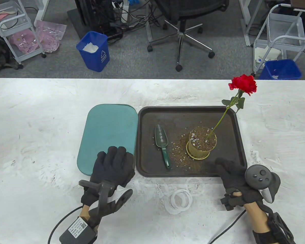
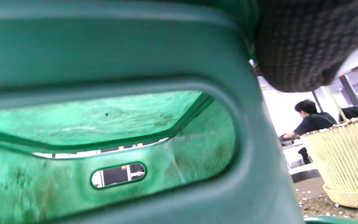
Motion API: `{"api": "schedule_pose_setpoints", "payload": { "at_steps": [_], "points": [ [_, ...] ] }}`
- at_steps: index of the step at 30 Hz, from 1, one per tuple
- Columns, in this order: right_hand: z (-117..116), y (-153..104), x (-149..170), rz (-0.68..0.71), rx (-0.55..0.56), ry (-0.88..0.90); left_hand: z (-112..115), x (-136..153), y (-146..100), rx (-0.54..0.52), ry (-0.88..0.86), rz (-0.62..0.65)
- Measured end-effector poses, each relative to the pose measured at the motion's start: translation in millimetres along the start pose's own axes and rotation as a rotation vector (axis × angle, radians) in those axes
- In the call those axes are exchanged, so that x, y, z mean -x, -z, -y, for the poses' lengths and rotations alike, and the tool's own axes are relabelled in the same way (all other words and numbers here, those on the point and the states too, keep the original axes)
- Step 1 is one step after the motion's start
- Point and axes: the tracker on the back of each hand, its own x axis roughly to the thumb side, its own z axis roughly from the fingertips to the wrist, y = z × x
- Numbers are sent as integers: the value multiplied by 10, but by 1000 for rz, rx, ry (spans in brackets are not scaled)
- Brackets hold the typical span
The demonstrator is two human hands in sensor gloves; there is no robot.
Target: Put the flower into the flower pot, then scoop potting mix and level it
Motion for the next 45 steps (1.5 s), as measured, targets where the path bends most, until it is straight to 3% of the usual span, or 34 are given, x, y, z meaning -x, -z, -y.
{"api": "schedule_pose_setpoints", "payload": {
  "at_steps": [11, 15, 21, 27, 31, 35, 39, 41, 45],
  "points": [
    [3, 2, 0, 11, -2, 7, 145, 38, 31, 99, -6, -114],
    [-2, 2, 0, 16, -6, 7, 147, 22, 37, 111, 11, -119],
    [-19, 3, -4, 26, -20, 10, 162, 77, 70, 224, -48, -96],
    [26, -27, -58, 67, 9, 9, 107, 40, 49, 222, -39, -86],
    [87, -99, -162, 136, 108, -2, -23, 11, 12, 154, -11, -91],
    [137, -233, -331, 270, 274, -156, -163, -146, -40, 57, 25, -67],
    [140, -338, -467, 391, 406, -450, -166, -288, -66, 63, -2, -9],
    [138, -351, -489, 403, 419, -548, -136, -258, -63, 81, -41, -7],
    [145, -330, -457, 388, 394, -573, -71, -131, -57, 108, -71, -52]
  ]
}}
